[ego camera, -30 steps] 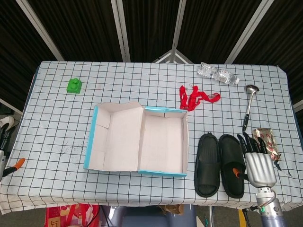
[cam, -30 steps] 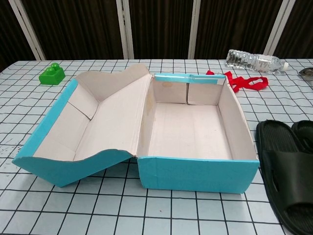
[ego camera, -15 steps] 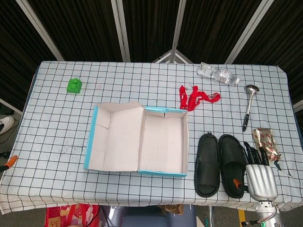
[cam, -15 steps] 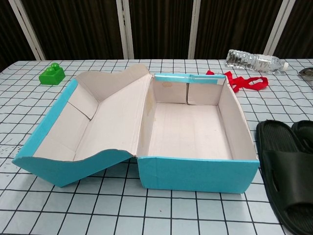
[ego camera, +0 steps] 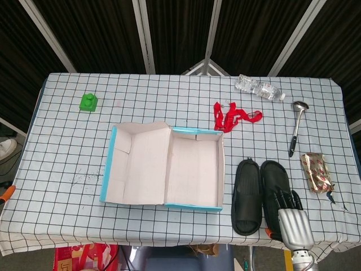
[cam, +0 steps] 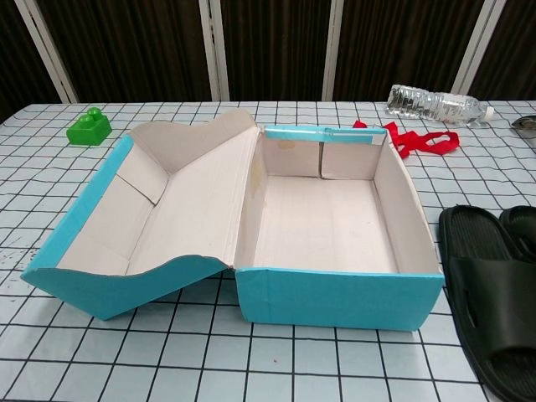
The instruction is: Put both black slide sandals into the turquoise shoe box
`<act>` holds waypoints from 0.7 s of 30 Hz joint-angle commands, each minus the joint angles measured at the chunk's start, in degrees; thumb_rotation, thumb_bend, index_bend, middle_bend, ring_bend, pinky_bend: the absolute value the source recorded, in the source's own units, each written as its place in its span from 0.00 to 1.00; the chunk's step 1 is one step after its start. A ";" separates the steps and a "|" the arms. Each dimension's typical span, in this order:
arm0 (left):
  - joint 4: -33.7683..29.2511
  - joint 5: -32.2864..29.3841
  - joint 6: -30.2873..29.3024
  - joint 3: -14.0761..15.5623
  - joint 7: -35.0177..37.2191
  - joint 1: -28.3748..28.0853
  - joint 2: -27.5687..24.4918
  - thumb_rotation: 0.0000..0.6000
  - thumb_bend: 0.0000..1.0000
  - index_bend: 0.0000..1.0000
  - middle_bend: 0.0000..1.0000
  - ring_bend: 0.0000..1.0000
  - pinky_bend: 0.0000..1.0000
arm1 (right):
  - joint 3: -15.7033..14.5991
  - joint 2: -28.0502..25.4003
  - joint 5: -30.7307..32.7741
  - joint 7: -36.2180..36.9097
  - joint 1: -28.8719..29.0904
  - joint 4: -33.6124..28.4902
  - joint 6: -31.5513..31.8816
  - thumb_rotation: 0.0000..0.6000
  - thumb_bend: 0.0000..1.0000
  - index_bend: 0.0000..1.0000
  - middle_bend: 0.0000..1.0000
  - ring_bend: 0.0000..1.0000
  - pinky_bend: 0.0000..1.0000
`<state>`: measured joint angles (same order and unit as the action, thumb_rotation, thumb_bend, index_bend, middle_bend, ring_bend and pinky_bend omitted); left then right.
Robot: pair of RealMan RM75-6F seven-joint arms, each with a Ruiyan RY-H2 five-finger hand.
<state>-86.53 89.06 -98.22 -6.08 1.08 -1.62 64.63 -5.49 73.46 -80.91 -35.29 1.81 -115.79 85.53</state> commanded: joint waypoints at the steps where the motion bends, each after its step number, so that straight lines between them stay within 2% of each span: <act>1: -0.06 -0.19 0.05 -0.11 0.04 0.01 -0.03 1.00 0.27 0.05 0.00 0.00 0.01 | -0.35 2.38 1.37 -0.97 0.15 0.25 -1.87 1.00 0.10 0.04 0.03 0.11 0.05; 12: -0.70 -1.77 1.00 -0.52 -0.25 0.09 -0.34 1.00 0.27 0.05 0.00 0.00 0.01 | 0.51 7.65 0.81 -3.03 -0.17 1.51 -1.95 1.00 0.10 0.04 0.03 0.11 0.05; 21: -0.84 -1.62 1.33 -0.47 -1.19 -0.08 -0.13 1.00 0.27 0.05 0.00 0.00 0.01 | 2.45 10.14 4.20 -2.92 0.49 3.99 -3.57 1.00 0.10 0.04 0.03 0.11 0.05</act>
<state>-87.38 87.46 -96.92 -6.54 -0.07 -1.68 64.47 -3.27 83.36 -77.02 -38.32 2.15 -112.09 82.22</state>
